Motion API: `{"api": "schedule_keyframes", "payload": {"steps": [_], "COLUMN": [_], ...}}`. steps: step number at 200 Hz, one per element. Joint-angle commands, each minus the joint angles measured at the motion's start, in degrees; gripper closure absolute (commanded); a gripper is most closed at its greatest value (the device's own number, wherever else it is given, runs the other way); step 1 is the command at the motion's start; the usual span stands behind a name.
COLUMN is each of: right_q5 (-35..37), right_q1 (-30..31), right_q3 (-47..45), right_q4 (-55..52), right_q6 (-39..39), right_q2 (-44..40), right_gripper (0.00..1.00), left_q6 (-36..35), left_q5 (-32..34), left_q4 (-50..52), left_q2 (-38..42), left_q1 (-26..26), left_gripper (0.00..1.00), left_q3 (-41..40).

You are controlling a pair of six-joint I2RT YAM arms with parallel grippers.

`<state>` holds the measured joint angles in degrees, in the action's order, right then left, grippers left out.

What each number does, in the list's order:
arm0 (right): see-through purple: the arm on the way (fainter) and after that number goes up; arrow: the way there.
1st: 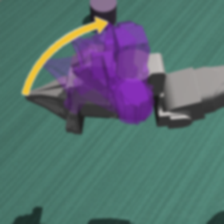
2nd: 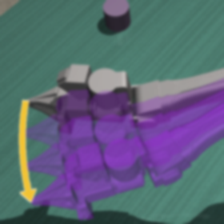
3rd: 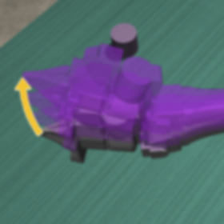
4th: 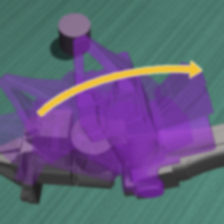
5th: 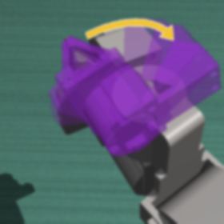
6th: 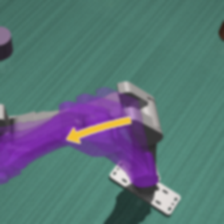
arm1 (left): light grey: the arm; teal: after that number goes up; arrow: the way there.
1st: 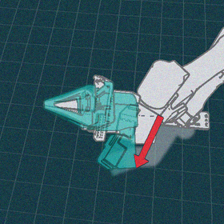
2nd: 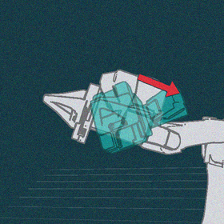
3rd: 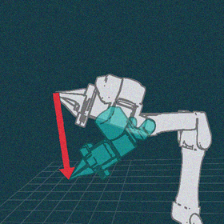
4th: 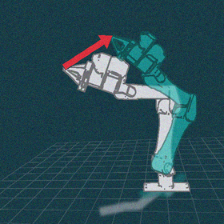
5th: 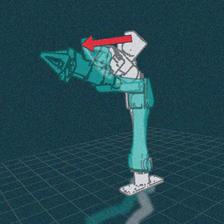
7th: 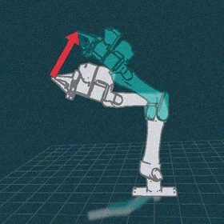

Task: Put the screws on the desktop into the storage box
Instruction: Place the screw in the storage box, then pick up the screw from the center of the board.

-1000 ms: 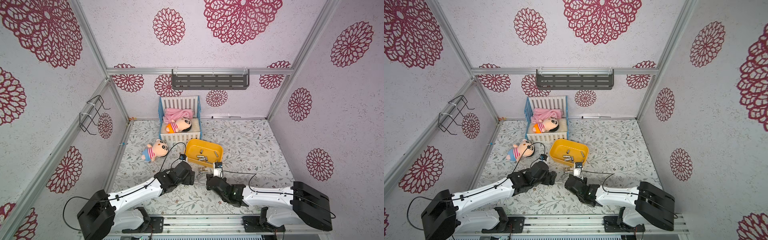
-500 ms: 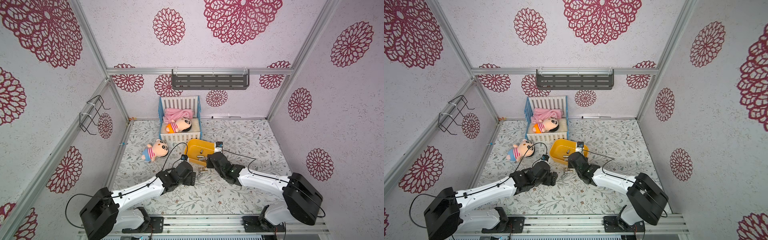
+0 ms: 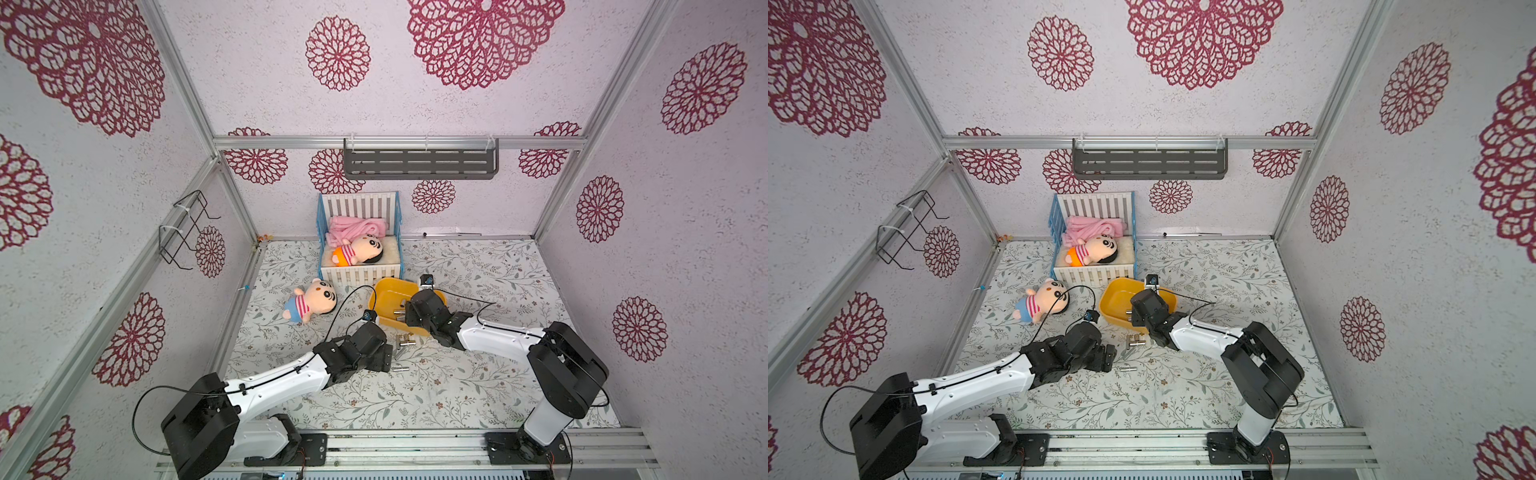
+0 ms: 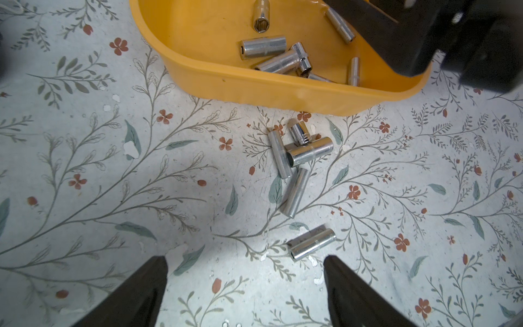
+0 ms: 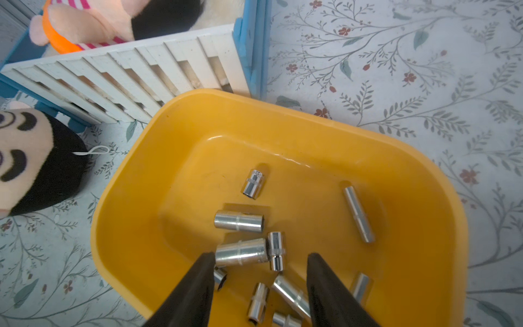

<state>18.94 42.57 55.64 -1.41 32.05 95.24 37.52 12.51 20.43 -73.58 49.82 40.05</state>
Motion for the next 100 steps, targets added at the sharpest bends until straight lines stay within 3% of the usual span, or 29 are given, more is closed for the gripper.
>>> {"api": "schedule_keyframes", "payload": {"steps": [1, 52, 100], "right_q5": [-0.9, 3.8, 8.3], "right_q1": [1.3, 12.9, 23.3], "right_q3": [-3.3, -18.8, -28.0], "right_q4": [1.4, 5.9, 8.5], "right_q6": [-0.6, 3.3, 6.8], "right_q2": [-8.1, -22.4, -25.4], "right_gripper": [0.43, 0.38, 0.36], "left_q6": [-0.9, -0.2, 0.6], "left_q5": [-0.1, 3.8, 6.9], "left_q4": [0.1, 0.5, 0.5], "left_q2": [-0.1, 1.9, 6.3], "left_q1": [-0.5, -0.5, -0.9], "left_gripper": [0.08, 0.08, 0.08], "left_q3": [1.4, 0.8, -1.0]}}
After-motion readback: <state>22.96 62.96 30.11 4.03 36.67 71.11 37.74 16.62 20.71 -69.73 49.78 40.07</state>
